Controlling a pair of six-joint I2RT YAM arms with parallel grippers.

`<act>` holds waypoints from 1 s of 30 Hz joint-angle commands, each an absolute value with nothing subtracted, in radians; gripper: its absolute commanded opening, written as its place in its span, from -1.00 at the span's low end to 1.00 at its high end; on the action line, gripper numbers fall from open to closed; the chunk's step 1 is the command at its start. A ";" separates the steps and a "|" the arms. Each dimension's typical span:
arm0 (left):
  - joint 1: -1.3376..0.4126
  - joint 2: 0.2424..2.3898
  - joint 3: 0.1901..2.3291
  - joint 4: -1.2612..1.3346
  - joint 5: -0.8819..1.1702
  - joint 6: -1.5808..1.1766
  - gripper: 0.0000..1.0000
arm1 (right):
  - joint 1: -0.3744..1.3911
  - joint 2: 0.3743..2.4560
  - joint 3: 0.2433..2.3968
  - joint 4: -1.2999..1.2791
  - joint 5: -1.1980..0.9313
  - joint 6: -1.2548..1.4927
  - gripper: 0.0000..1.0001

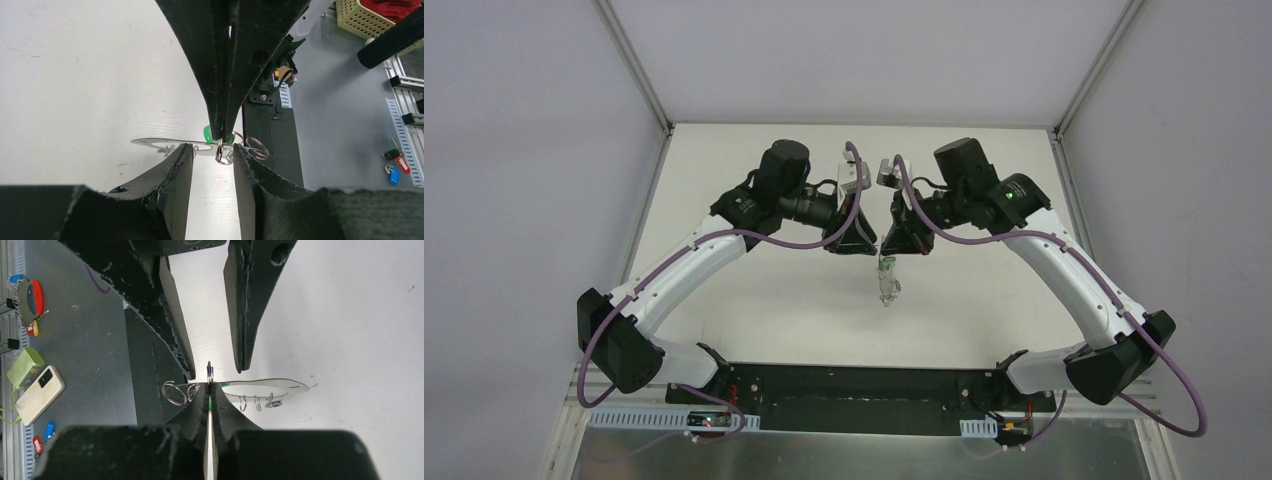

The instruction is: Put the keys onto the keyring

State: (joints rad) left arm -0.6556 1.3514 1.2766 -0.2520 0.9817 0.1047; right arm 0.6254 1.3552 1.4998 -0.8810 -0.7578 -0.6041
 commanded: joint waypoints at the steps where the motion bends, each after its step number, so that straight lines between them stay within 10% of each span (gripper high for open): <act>1: -0.667 1.314 1.256 -0.175 1.044 0.135 -0.29 | 0.614 1.350 1.527 -0.853 -0.820 -0.577 -1.00; 30: -0.675 1.322 1.266 -0.186 1.042 0.107 -1.00 | 0.584 1.331 1.487 -0.815 -0.843 -0.544 -1.00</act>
State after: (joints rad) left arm -0.6674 1.3479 1.2591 -0.1925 1.0126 0.0956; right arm 0.5987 1.3552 1.4906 -0.8646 -0.8104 -0.5636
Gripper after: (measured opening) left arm 0.010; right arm 0.007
